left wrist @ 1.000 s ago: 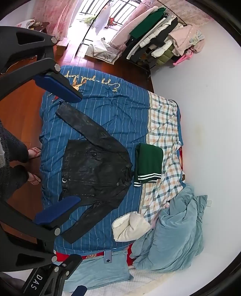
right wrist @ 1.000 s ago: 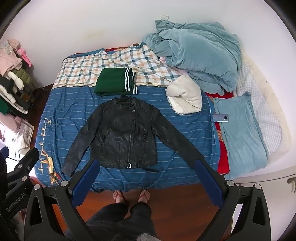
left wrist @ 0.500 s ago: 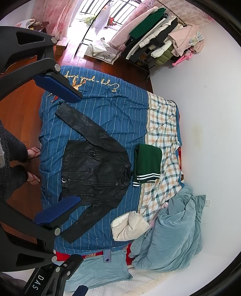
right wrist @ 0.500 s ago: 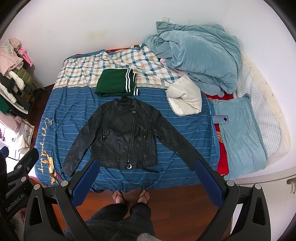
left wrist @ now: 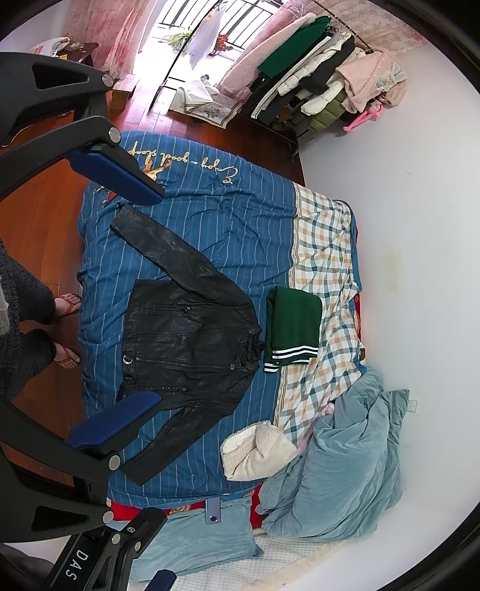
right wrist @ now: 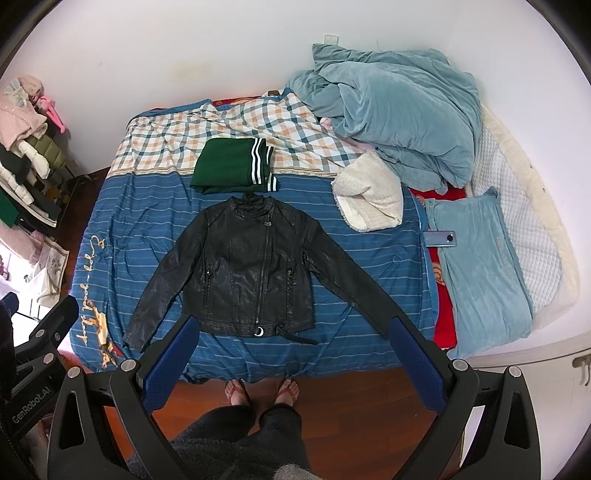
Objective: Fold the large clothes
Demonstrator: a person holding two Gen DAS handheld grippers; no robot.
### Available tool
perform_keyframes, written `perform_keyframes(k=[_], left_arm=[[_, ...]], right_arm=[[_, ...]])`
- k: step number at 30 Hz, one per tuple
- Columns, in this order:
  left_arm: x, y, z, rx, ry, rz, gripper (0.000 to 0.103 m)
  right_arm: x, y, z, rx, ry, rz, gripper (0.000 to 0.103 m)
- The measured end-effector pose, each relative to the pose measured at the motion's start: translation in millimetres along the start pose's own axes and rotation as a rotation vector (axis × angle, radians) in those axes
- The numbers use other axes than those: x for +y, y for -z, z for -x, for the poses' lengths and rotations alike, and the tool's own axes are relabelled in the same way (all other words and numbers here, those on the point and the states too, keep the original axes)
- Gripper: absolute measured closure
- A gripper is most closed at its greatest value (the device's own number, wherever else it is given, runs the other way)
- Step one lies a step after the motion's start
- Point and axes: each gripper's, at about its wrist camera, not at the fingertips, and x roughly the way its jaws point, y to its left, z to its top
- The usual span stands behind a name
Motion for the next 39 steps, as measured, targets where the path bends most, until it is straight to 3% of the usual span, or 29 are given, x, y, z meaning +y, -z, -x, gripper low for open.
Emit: perform_keyframes(k=[39], left_arm=[[0.5,-5.0,7.2,-0.010,0.003,0.001,0.000]], right_arm=[[2.6,-8.1,13.3,-0.012,-0.002,0.001,0.000]])
